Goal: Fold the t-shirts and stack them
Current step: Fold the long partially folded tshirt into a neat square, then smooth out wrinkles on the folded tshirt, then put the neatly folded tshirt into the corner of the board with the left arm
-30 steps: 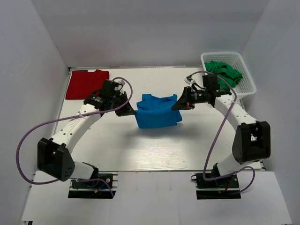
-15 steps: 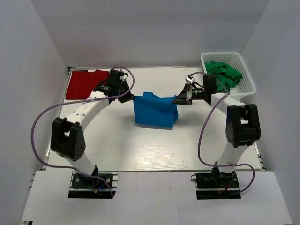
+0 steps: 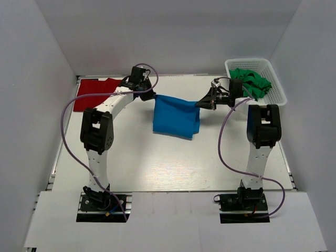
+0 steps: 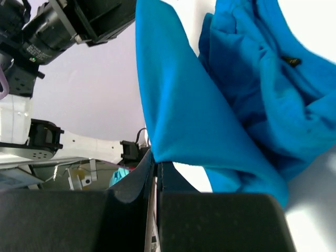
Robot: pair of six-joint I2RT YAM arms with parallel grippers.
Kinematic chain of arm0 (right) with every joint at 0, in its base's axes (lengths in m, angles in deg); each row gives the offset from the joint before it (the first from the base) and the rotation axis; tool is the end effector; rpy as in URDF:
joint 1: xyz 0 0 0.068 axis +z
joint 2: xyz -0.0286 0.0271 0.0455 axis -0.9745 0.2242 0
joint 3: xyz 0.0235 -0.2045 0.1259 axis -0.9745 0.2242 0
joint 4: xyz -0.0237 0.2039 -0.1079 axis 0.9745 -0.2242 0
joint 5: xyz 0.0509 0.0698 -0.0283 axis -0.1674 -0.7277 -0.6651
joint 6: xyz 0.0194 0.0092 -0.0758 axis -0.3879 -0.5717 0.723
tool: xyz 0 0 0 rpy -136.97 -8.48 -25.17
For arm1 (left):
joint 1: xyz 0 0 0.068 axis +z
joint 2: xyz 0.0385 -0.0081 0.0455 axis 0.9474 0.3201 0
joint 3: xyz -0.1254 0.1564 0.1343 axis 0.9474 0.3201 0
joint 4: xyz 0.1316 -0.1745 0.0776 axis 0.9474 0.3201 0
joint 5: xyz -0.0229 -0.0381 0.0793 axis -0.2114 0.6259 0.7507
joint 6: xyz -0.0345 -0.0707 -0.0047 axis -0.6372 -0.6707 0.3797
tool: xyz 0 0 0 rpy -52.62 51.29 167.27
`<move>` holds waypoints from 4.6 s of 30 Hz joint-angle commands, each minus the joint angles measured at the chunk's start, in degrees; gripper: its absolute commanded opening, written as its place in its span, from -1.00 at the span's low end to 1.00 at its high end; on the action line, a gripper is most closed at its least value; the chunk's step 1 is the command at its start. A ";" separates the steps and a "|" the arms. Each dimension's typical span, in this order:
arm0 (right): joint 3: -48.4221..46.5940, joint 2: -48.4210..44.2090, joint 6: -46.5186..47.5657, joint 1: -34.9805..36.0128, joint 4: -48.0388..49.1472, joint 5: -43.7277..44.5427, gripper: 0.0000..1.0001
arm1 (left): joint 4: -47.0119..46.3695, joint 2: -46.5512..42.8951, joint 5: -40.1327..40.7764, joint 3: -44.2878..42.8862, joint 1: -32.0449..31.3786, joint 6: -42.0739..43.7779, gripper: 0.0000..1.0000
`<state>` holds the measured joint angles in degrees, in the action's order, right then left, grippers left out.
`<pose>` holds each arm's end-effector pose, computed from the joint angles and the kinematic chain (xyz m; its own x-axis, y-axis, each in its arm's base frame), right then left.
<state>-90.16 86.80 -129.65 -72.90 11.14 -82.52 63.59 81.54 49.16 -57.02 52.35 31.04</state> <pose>0.4111 0.0927 0.1627 -0.9484 0.1870 -0.2560 -0.2037 0.2593 0.9441 0.4166 -0.1504 0.2012 -0.7837 -0.3668 -0.5013 -0.1072 0.8748 -0.4725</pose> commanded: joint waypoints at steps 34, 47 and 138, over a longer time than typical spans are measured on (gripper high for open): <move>-12.09 6.53 11.87 3.68 -12.54 22.87 0.80 | -7.25 14.00 -11.12 -7.21 -2.73 4.51 0.99; -16.21 9.18 14.85 3.94 -16.31 21.99 0.80 | -3.48 13.58 -11.12 -7.99 -1.50 8.99 0.99; 16.13 -21.50 19.60 10.27 -7.61 30.79 0.81 | 0.13 8.39 -8.22 4.57 -2.29 13.57 0.99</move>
<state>-70.40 69.16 -112.77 -62.43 6.01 -50.21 62.06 88.03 41.71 -51.89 50.49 42.97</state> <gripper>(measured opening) 0.906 0.990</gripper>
